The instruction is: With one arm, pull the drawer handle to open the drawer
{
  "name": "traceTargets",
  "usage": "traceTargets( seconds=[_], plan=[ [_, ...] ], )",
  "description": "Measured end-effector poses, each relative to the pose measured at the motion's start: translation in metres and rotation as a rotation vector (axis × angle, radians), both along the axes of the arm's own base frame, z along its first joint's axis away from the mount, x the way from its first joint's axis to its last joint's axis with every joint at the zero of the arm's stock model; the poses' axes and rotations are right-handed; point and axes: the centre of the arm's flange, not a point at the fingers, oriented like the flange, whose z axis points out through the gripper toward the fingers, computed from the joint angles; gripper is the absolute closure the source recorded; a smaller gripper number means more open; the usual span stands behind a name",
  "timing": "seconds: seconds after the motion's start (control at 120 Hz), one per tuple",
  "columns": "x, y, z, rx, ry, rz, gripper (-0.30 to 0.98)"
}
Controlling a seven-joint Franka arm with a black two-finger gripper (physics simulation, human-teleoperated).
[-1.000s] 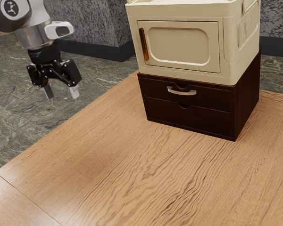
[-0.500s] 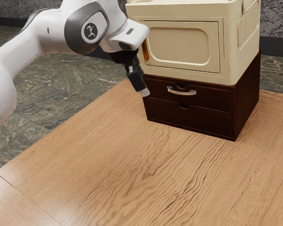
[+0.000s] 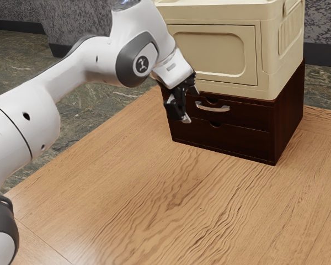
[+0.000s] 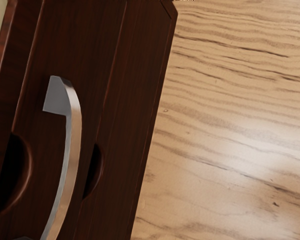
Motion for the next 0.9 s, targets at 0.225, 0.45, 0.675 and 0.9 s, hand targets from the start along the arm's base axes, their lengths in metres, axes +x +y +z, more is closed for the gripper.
traceTargets(
  seconds=[0.225, 0.45, 0.675, 0.9],
  plan=[
    [0.008, -0.002, -0.015, 0.056, -0.006, -0.137, 0.0],
    [0.014, -0.001, -0.027, 0.094, -0.014, -0.23, 0.0],
    [0.018, 0.002, -0.032, 0.118, -0.051, -0.285, 0.0],
    [0.022, 0.001, -0.039, 0.137, -0.074, -0.325, 0.0]
  ],
)
